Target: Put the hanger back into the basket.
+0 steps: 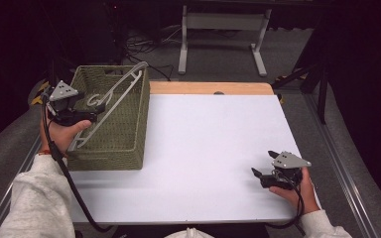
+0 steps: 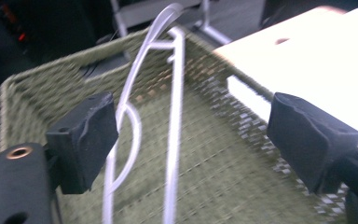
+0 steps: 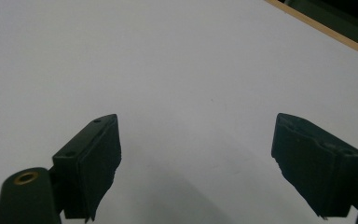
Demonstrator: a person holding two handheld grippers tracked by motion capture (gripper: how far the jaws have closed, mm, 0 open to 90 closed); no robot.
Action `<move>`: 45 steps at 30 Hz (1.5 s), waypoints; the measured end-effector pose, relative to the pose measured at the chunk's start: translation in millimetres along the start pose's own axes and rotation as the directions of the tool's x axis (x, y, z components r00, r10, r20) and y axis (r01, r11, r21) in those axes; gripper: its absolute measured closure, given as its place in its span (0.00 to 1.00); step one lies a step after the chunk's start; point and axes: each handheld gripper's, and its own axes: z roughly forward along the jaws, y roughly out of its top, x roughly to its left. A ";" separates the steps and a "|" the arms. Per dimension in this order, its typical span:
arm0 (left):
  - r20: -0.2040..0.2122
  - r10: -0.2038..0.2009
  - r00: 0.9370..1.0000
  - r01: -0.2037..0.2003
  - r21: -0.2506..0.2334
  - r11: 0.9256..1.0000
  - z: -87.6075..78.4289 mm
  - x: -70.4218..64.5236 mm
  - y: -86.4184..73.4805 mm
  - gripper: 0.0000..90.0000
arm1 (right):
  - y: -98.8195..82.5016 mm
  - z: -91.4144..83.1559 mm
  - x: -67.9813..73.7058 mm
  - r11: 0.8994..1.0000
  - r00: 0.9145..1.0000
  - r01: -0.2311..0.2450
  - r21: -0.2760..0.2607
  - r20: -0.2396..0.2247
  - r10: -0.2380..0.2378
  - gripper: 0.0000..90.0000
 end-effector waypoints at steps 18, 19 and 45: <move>0.167 0.125 0.978 -0.109 -0.100 0.989 -10.1 -73.7 6.8 0.09 | -0.2 -1.4 -1.8 1.000 1.000 -0.015 -0.003 0.000 0.015 0.19; 0.172 0.132 0.976 -0.115 -0.105 0.988 -9.9 -76.8 6.6 0.09 | -0.3 -1.1 -1.5 1.000 1.000 -0.014 -0.002 -0.001 0.014 0.19; 0.321 0.359 0.876 -0.318 -0.174 0.932 -19.7 -171.5 -15.7 0.14 | 0.5 -5.9 -0.2 1.000 1.000 0.001 -0.012 -0.005 -0.002 0.19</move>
